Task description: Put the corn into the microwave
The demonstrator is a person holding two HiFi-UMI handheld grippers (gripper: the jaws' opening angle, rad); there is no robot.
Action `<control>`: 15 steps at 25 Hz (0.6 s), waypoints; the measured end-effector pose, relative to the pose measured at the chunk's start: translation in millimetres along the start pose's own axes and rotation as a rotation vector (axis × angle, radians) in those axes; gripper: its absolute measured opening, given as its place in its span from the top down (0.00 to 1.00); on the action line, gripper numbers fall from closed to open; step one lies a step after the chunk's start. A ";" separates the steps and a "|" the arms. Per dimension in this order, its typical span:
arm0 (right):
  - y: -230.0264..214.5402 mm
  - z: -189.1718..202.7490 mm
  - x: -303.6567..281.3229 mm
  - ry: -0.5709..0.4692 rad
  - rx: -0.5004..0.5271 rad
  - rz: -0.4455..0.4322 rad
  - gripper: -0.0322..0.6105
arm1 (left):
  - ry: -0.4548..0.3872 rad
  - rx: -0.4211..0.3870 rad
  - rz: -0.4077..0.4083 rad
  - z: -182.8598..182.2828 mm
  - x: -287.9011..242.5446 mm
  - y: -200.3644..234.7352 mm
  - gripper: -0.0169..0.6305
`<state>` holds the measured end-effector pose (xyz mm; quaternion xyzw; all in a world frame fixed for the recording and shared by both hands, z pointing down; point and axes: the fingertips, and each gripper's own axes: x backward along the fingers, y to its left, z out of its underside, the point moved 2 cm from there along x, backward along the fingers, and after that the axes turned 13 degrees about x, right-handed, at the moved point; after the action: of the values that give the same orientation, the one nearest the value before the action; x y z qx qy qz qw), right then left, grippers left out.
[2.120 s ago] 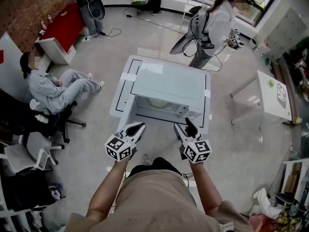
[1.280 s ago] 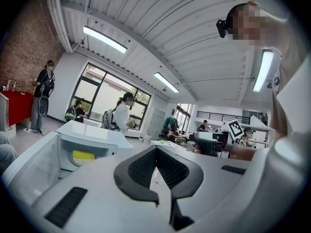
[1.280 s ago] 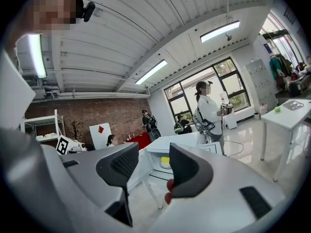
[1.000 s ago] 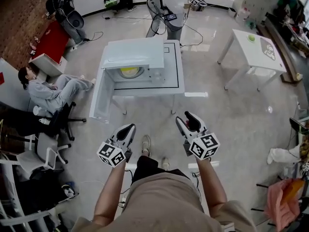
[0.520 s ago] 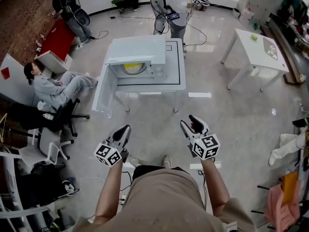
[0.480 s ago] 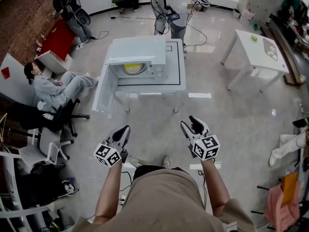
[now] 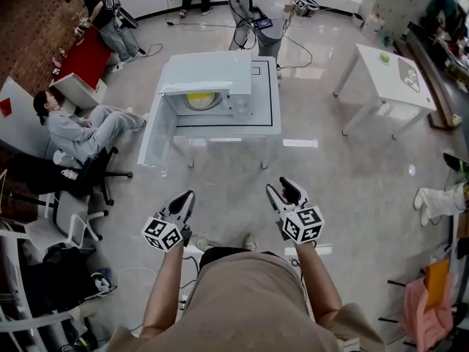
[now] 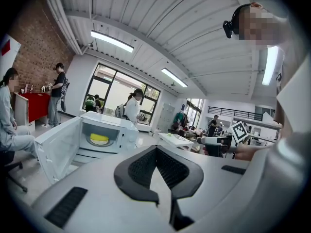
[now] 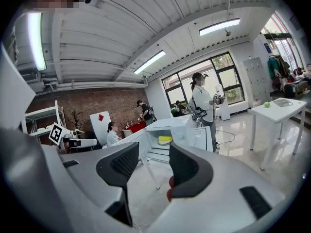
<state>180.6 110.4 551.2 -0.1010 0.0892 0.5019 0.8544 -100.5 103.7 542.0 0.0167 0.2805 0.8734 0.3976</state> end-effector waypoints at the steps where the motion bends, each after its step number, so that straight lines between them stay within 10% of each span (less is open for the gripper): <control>1: 1.9 2.1 -2.1 0.005 0.006 -0.004 0.63 | 0.005 -0.001 0.001 1.9 -1.1 1.3 0.97; 15: 10.8 5.1 3.6 0.013 0.107 0.020 0.86 | 0.055 -0.028 0.048 5.6 -24.9 -5.4 0.97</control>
<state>173.1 119.9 554.3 -0.0574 0.1223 0.5042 0.8530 -78.4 91.7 548.9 -0.0062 0.2784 0.8868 0.3688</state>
